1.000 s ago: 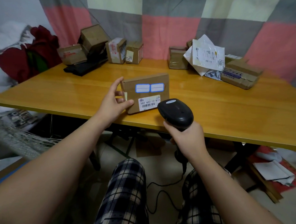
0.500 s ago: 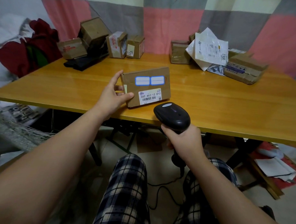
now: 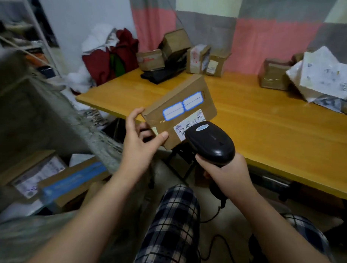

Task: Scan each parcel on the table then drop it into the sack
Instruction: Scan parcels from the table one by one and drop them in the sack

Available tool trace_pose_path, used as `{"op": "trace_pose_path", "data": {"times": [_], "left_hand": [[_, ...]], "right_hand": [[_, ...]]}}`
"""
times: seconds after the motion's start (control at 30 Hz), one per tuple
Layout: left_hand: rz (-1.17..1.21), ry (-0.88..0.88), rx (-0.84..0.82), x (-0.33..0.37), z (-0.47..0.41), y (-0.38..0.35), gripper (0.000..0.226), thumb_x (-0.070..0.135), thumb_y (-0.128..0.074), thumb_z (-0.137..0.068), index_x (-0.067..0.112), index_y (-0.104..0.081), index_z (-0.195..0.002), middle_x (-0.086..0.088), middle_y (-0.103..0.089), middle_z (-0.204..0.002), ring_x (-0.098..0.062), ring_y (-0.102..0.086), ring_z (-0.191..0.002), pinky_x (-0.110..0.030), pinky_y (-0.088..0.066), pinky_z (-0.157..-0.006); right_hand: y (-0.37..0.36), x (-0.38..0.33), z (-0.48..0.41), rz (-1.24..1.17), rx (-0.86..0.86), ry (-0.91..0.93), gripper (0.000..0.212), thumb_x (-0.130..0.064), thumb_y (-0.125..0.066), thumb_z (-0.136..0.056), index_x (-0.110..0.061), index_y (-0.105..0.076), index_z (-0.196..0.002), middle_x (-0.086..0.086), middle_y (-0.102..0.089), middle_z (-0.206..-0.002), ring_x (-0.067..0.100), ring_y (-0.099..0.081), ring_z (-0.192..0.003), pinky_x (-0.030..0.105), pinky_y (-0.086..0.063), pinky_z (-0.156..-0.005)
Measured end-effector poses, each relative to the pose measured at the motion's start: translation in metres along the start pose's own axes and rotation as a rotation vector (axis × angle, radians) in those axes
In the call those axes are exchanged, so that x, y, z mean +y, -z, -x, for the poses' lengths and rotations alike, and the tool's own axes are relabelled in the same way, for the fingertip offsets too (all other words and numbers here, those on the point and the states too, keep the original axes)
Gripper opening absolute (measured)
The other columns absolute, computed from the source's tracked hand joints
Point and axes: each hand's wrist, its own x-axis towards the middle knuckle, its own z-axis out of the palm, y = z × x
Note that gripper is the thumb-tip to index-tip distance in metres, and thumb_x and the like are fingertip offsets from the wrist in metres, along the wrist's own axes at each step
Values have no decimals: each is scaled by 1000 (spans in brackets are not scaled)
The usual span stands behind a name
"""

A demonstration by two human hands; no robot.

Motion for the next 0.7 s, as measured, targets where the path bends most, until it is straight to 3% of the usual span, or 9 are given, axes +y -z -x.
{"op": "trace_pose_path", "data": {"times": [0.1, 0.2, 0.27, 0.33, 0.4, 0.5, 0.6, 0.7], "left_hand": [[-31, 2, 206, -11, 32, 58, 63, -9, -65, -82, 23, -33, -126, -1, -54, -105, 2, -61, -79, -14, -49, -74], [-133, 16, 400, -25, 62, 119, 62, -3, -67, -78, 31, -36, -120, -13, -53, -116, -6, -57, -88, -12, -46, -78], [-267, 34, 500, -28, 76, 157, 66, 5, -70, -77, 44, -38, -118, -15, -53, -122, -11, -57, -96, -19, -47, -86], [-430, 18, 521, -25, 81, 191, 73, 11, -76, -77, 58, -37, -116, -9, -51, -124, -16, -58, -104, -31, -50, -92], [-623, 47, 472, -20, 78, 216, 69, 8, -76, -79, 44, -42, -127, -1, -46, -125, -14, -54, -108, -32, -48, -95], [-967, 87, 391, -24, 56, 242, 61, 11, -74, -80, 20, -48, -135, 0, -46, -119, -12, -48, -107, -27, -40, -95], [-1227, 98, 192, -47, 29, 253, 56, 10, -69, -83, 19, -50, -135, -13, -50, -118, -34, -51, -106, -41, -45, -87], [-1443, 221, -78, -71, 6, 253, 53, 15, -54, -93, 28, -40, -142, -12, -45, -128, -35, -46, -113, -44, -43, -90]], "right_hand": [[-48, -4, -8, -23, -151, 27, 34, -18, -81, -74, -38, -62, -94, -24, -67, -84, -12, -62, -82, 5, -46, -68], [-99, -4, -10, 35, -306, 64, 43, -19, -83, -73, -47, -56, -93, -29, -64, -87, -17, -59, -87, 8, -45, -75], [-130, -6, -9, 84, -387, 93, 41, -22, -83, -72, -47, -56, -89, -29, -63, -85, -18, -58, -85, 7, -44, -74], [-158, -6, -10, 155, -435, 141, 36, -25, -83, -72, -40, -61, -98, -20, -66, -96, -9, -60, -91, 12, -45, -78], [-182, -7, -14, 213, -465, 171, 39, -26, -82, -73, -27, -65, -108, -6, -69, -107, 7, -61, -101, 24, -48, -85], [-206, -8, -23, 229, -469, 158, 30, -25, -81, -74, -29, -63, -98, -2, -69, -101, 14, -62, -98, 30, -49, -83], [-218, -8, -33, 231, -436, 165, 31, -26, -82, -74, -28, -61, -98, -5, -67, -94, 10, -59, -93, 27, -45, -80], [-218, -7, -41, 269, -427, 148, 30, -25, -81, -74, -32, -58, -93, -11, -62, -87, 9, -57, -90, 25, -43, -77]]}}
